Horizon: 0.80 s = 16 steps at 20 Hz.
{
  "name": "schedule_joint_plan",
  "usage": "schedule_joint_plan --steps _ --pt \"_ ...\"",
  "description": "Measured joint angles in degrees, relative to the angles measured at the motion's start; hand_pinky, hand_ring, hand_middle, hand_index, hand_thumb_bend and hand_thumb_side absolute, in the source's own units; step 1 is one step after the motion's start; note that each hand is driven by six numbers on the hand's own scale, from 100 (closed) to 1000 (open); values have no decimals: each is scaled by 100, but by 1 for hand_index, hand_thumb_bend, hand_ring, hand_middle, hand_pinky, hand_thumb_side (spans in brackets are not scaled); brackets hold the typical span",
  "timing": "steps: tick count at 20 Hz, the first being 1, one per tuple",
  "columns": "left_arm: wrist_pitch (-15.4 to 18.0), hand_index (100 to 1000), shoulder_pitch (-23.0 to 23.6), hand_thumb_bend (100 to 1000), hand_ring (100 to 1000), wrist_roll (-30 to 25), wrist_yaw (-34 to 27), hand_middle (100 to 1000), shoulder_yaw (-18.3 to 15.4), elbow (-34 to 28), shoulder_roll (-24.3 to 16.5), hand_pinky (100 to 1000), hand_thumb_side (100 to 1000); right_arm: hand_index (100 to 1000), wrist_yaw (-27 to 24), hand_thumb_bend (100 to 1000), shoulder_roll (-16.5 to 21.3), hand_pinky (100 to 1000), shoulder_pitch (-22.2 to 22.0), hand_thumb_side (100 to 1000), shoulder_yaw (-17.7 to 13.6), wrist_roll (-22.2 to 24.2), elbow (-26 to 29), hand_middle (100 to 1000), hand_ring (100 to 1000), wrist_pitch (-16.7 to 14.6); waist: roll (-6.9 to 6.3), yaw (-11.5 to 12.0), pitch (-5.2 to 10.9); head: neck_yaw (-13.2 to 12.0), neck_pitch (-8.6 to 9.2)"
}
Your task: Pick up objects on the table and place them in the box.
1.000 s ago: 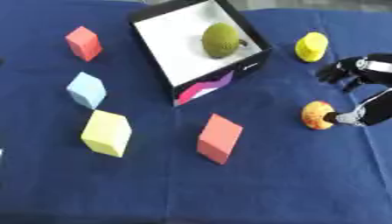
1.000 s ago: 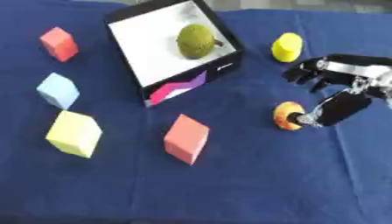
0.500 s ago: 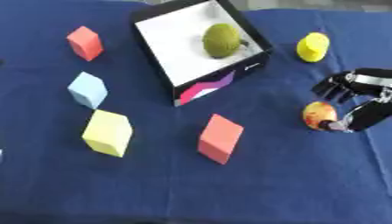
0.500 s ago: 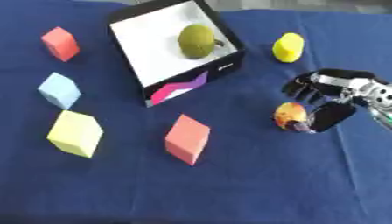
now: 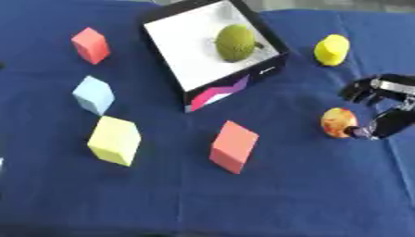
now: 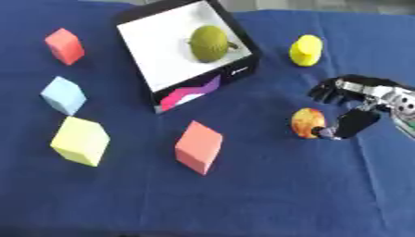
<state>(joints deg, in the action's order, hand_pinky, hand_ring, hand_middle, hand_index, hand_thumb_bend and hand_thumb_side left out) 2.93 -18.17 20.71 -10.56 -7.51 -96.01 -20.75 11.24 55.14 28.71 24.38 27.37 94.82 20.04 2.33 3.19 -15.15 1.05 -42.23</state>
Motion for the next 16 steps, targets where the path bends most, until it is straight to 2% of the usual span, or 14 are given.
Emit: schedule_joint_plan --steps 8,16 --pt "2 690 0 100 710 -19 -1 586 2 0 0 722 733 811 77 414 -113 796 111 100 27 235 -216 695 821 -66 0 0 0 -2 -1" --pt "2 689 -4 100 710 -50 -4 580 32 0 3 722 734 757 125 399 -363 778 259 100 125 56 -521 632 779 -74 0 17 0 -25 0"
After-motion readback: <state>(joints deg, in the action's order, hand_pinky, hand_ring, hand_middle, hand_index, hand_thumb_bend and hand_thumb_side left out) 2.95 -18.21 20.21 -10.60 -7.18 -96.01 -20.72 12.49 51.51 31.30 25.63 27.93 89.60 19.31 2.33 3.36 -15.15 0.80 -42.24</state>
